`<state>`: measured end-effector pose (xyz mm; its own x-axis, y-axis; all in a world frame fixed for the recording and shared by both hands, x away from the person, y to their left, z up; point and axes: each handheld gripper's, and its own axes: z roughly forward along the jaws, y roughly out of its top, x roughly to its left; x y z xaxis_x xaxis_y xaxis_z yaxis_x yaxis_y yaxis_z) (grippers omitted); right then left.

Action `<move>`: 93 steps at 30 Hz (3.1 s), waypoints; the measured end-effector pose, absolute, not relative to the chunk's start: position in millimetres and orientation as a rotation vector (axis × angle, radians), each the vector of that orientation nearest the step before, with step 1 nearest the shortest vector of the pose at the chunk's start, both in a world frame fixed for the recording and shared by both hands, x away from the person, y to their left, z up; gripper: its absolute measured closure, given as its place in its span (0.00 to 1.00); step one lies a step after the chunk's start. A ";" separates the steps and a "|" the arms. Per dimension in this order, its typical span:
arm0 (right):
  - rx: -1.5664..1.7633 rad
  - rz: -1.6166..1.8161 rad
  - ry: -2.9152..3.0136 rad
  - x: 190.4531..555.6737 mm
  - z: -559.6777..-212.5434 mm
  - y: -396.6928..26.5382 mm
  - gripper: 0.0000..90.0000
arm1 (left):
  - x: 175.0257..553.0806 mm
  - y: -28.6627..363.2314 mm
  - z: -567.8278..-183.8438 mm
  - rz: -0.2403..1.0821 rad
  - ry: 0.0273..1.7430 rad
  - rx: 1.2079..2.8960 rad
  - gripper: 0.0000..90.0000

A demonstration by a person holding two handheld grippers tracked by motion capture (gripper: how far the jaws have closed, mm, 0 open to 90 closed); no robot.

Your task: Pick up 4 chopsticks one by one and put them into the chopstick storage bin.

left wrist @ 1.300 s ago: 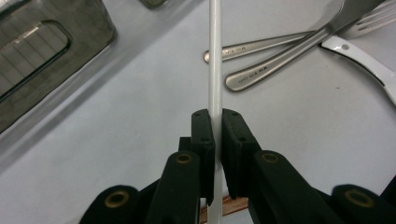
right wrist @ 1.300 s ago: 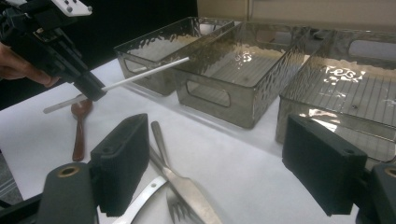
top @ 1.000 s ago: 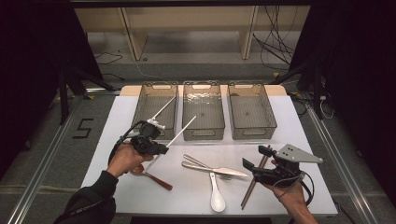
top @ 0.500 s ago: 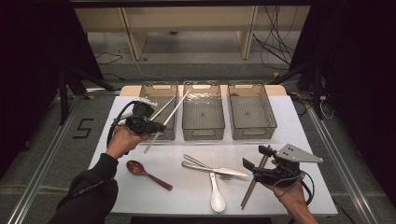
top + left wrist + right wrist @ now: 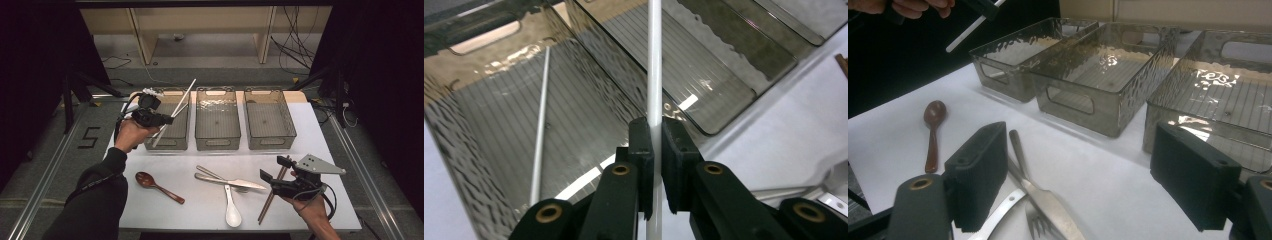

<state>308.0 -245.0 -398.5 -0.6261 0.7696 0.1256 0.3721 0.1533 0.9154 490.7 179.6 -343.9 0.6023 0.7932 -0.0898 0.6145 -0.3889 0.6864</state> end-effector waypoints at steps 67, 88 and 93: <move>1.095 1.478 2.070 308.4 -399.0 -245.6 0.27 | 555.1 201.5 -410.0 0.424 1.347 2.122 0.92; 1.097 1.477 2.069 308.4 -399.1 -245.5 0.27 | 540.0 207.7 -409.8 0.320 1.364 2.083 0.67; 1.098 1.473 2.062 308.6 -398.8 -246.3 0.27 | 519.0 201.8 -401.0 0.280 1.312 2.079 0.49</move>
<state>308.6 -246.3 -398.8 -0.6237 0.7704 0.1322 0.3751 0.1467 0.9153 519.0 201.8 -401.0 0.4749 0.8658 -0.1581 0.7256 -0.2835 0.6270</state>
